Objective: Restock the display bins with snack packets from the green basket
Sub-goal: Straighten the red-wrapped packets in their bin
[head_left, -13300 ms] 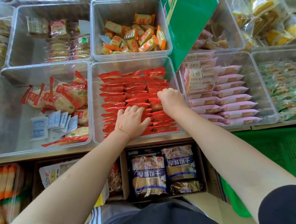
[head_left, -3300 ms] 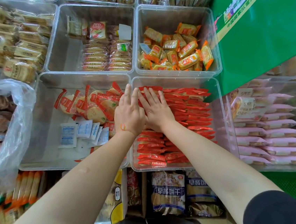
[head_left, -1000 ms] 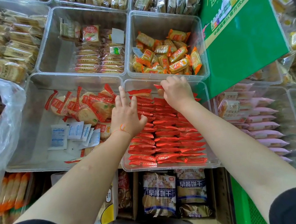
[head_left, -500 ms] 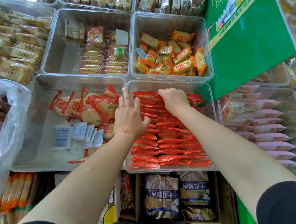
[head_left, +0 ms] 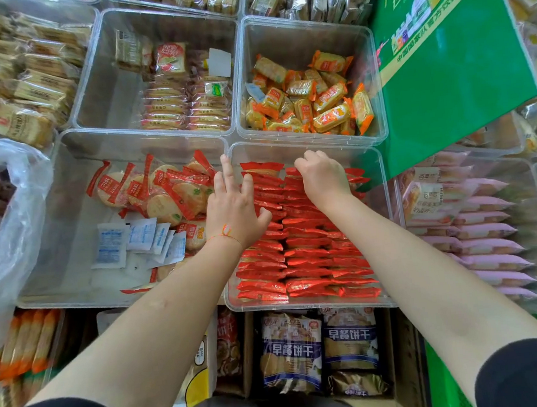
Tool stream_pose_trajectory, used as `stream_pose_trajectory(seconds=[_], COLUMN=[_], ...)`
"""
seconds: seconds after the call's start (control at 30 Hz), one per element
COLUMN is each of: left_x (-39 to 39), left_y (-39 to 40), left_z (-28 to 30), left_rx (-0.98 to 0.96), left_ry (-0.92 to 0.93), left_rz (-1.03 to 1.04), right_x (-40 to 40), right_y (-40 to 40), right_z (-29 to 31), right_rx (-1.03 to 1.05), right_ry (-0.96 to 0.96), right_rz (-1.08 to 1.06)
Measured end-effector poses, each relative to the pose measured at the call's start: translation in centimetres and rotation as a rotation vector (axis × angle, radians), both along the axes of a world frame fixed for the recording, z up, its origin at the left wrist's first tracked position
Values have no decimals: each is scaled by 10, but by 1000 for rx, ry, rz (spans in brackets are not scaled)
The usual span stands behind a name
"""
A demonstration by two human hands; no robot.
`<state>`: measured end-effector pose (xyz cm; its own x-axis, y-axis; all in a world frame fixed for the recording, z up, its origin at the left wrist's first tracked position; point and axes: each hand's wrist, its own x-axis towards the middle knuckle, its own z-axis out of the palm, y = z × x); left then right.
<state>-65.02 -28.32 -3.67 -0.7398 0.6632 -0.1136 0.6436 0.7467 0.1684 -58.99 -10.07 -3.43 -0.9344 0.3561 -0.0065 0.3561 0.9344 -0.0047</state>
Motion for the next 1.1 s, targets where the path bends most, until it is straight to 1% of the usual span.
stream_pose_trajectory(seconds=[0.07,0.13,0.23,0.27,0.37,0.47,0.53,0.57,0.63,0.7,0.73,0.8,0.87,0.97,1.1], left_x=[0,-1,-1,-1,-1,-1,-1,-1,-1,0,0,0,1,1,1], left_y=[0,0,1,1,1,1,1,1,2,2,2,2,2,2,3], left_z=[0,-1,-2,-2,-1,0,0,0,0,0,0,0,0,-1,-2], left_rx=[1,7,-2,1,16,12,5,4,0,-15,-29,-53,-71,-101,-119], left_ry=[-2,-7,-9,-11,-21,-34,-37,-37,-28,-13,-5,13,22,34,49], left_rz=[0,-3,-3,-1,3,4,4,5,5,-1,-4,-9,-11,-12,-8], right_x=[-2,-4,-6,-8,-19,-28,-28,-26,-17,-2,7,25,40,48,55], right_y=[4,6,-3,-7,-25,-39,-40,-38,-30,-15,-6,11,24,29,31], right_z=[-1,0,-5,-7,-10,-13,-13,-12,-10,-7,-4,-1,-1,-3,-6], right_rx=[-36,-46,-32,-43,-122,-155,-114,-95,-54,-1,17,38,49,17,15], right_ry=[-42,5,140,159,64,-62,-67,-27,96,164,148,49,-54,-126,-144], right_rz=[-38,-66,28,75,160,143,138,142,97,-41,-124,-277,-361,-360,-325])
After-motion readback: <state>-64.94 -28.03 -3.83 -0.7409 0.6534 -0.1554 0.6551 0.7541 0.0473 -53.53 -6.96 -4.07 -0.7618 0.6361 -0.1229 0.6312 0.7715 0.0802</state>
